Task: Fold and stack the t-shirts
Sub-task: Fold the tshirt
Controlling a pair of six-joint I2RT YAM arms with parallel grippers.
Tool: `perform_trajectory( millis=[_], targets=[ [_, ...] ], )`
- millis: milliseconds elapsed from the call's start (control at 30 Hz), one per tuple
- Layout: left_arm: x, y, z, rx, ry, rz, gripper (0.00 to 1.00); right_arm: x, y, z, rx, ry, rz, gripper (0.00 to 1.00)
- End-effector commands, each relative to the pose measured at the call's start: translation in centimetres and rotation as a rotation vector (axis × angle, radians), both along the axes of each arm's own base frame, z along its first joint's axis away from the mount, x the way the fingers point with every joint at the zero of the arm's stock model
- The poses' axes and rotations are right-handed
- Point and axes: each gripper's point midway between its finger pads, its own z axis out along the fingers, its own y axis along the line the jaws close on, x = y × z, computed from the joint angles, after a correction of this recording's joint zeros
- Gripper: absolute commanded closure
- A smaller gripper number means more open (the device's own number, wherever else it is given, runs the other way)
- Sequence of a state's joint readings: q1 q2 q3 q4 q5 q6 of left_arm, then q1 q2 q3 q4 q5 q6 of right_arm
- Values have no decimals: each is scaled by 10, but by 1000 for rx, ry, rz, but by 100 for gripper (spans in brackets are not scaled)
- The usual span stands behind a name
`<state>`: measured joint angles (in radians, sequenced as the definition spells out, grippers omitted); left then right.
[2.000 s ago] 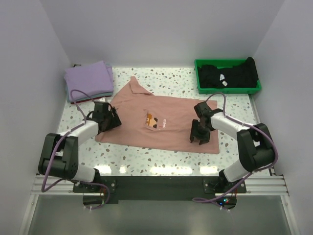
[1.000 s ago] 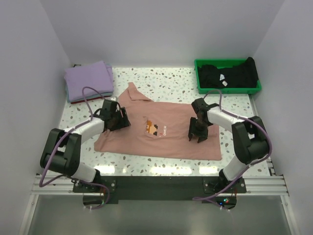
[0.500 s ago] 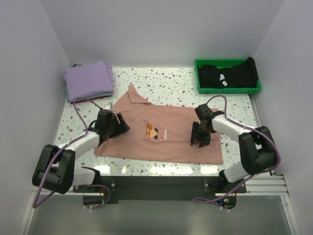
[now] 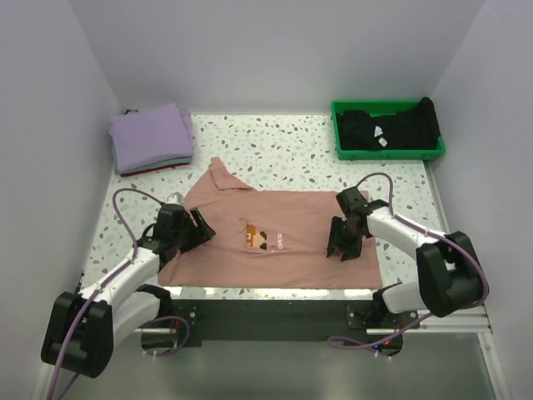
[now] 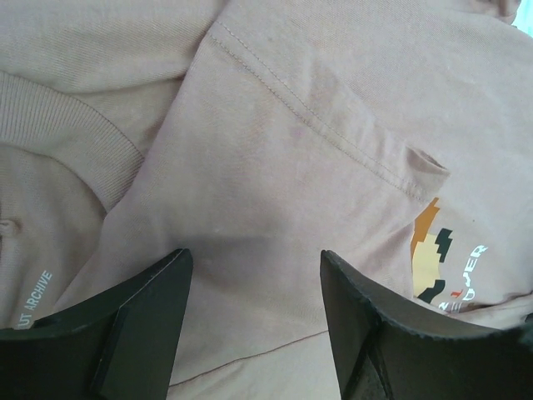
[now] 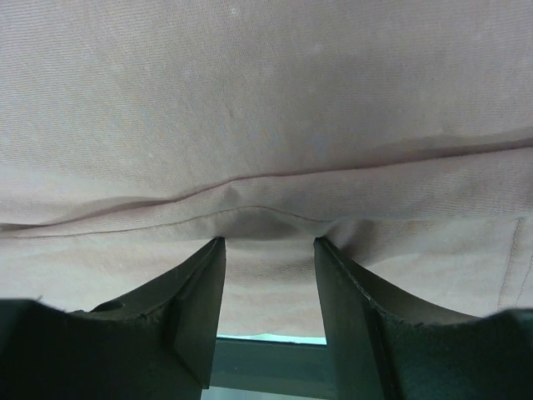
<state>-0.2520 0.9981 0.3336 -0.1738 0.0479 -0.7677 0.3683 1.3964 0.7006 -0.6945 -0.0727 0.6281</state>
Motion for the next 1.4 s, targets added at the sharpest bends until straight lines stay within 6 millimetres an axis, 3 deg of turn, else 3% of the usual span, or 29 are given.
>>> perform_trajectory(
  millis=[0,100,200,233,300,333,467,567,700,867,1067,1367],
  targets=[
    [-32,19,-25,78,144,50,31,-38,-20,-9,-85,117,-3,48],
    [-25,17,-13,80,121,38,31,-32,-17,4,-68,87,-1,48],
    [-8,16,13,96,63,26,30,-15,-11,35,-48,24,-6,48],
    [3,15,29,100,26,18,29,3,-6,57,-29,-40,-11,48],
    [14,14,46,108,-13,11,27,15,-11,80,-64,-96,-17,47],
    [27,11,65,107,-63,3,27,34,-9,103,-65,-166,-15,46],
    [50,3,92,102,-129,-27,25,75,-29,131,-137,-252,-32,44],
    [64,-4,105,86,-167,-51,25,111,-50,128,-92,-284,-91,45],
    [62,-11,109,57,-159,-86,25,153,-71,125,-103,-336,-106,45],
    [46,-4,100,61,-155,-59,25,196,-93,85,-131,-319,-164,52],
    [36,4,95,90,-130,-53,24,218,-107,53,-164,-292,-199,58],
    [29,6,90,97,-108,-56,23,230,-110,27,-186,-309,-159,59]
  ],
)
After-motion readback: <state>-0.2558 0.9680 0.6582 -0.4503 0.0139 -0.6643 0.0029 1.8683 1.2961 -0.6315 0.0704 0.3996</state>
